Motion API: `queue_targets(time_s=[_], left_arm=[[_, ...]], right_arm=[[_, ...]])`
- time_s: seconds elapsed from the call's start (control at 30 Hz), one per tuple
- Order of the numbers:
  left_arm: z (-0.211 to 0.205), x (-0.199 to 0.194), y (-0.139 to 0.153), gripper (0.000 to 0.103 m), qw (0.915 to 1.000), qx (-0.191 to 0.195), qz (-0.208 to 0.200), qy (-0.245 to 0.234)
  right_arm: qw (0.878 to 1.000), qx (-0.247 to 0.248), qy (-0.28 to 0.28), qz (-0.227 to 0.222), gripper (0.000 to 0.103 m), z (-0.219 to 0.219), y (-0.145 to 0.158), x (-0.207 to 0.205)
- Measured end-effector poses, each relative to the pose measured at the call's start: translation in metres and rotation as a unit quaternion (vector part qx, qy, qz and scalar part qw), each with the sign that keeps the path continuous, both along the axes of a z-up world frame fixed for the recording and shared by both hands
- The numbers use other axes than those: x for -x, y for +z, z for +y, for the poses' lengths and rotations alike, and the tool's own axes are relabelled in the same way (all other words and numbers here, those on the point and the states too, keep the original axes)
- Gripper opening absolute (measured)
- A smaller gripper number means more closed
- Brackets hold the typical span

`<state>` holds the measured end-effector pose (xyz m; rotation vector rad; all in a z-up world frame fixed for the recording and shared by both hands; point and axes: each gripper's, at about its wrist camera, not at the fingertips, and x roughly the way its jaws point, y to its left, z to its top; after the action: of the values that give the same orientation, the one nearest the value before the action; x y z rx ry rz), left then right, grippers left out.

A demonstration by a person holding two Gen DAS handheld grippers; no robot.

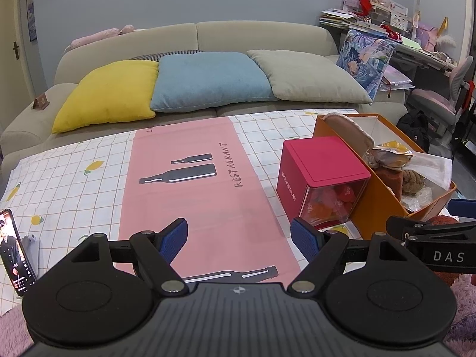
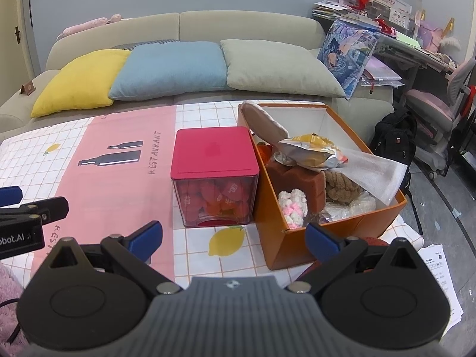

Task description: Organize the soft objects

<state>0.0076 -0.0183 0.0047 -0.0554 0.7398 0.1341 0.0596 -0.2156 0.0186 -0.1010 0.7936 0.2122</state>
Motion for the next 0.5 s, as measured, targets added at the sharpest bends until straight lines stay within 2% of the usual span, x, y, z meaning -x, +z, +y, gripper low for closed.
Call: queue_targets(time_s=[0.5], left_arm=[[0.0004, -0.0003, 0.0000, 0.092, 1.0000, 0.001, -0.001, 0.000]], right_arm=[[1.000, 0.001, 0.000, 0.000, 0.100, 0.0014, -0.0002, 0.0003]])
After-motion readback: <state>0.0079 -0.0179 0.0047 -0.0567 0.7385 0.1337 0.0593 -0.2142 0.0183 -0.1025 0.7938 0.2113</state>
